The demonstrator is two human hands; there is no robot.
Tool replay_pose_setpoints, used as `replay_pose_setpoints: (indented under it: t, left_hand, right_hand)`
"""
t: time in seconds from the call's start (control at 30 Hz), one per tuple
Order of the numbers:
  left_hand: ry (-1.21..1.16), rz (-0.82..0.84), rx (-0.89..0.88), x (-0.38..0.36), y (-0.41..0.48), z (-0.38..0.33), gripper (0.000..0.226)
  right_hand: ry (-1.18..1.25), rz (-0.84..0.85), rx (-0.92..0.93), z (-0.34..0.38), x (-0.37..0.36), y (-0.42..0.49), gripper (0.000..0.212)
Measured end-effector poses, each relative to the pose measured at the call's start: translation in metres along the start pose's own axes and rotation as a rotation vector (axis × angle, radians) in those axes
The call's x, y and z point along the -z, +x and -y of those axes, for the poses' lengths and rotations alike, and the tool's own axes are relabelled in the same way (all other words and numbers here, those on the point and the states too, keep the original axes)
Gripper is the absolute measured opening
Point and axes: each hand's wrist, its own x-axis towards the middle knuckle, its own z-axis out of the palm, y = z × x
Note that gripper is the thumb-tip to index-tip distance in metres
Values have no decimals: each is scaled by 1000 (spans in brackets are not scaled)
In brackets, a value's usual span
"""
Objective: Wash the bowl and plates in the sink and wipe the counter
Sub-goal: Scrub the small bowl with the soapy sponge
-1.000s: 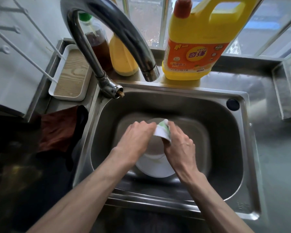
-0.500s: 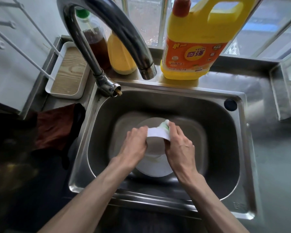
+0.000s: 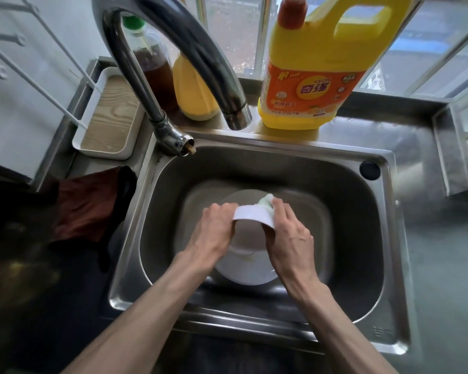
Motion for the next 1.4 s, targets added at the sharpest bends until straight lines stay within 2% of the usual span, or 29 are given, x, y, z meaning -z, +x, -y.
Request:
replay_pose_setpoints:
  t: [0.03,0.1,0.17,0.23,0.3,0.33,0.37,0.43,0.57,0.67,0.73,0.77,0.8,0.87,0.9,0.93,0.97,1.03,1.13,1.2,1.23,1.33,1.4]
  left_hand:
    - [188,-31,-62,3,1,-5,10]
    - [372,-85,-125,3,-2,-14,19]
    - [313,-98,-89,-2,-2,-11,19]
    - [-57,-97,44,-13,-1,2,10]
    - [-636,28,256,-21,-5,5,12]
    - [-848,80,341,-24,-8,3,12]
    - [-939,99,387,-28,-10,3,12]
    - [-883,58,387,-31,-8,8,13]
    - [-481,-25,272,-30,-2,23,15]
    - [-99,-77,150,-24,-2,17,13]
    - [6,-104,87,-19,0,16,12]
    - [-47,-125,80,-17,-1,17,11]
    - [-199,-139,90,-16,-2,20,13]
    - [-684,-135,179,-19,-9,19,12]
    - [-865,-130,217,-23,-12,16,5]
    - [-939,-153,223,-26,-15,14,5]
    - [-926,-180,201,-33,-18,16,10]
    - [-755,-208,154,-34,-20,17,19]
    - [-264,-181,56,-29,-16,14,21]
    - [-192,-204,49,-29,-15,15,20]
    - [-283,-219,68,-28,-16,17,20]
    - [-838,-192,230,-32,-20,21,11]
    - [-1021,-121,280,-35,-24,14,25]
  right_hand:
    - [-60,29,16,2,0,-2,54]
    - [-96,25,1,5,-2,-3,58]
    - [-1,-11,-69,3,-2,-1,56]
    - [203,-1,-171,-1,-2,0,45]
    - [379,35,-234,-2,0,-3,30]
    - [408,44,-233,-2,0,-4,31]
    - [404,42,-217,-1,-1,-4,34]
    - [341,4,-170,-1,-4,-4,37]
    - [277,-56,-57,5,-3,-1,53]
    - [201,-78,81,16,3,4,52]
    - [169,-78,114,16,7,9,48]
    - [182,-86,76,13,10,12,46]
    - [225,-93,1,10,13,15,44]
    - [336,-63,-156,5,14,19,40]
    - [363,-43,-193,4,13,19,40]
    - [367,-28,-200,5,11,17,41]
    - [354,-23,-186,7,9,14,42]
    - [275,-45,-79,12,9,10,44]
    - [4,-29,177,21,9,8,46]
    - [-65,-39,210,22,8,9,45]
    - [-16,-53,155,20,7,9,44]
    - [256,-84,-119,13,3,4,42]
    - [361,-83,-188,11,0,-2,41]
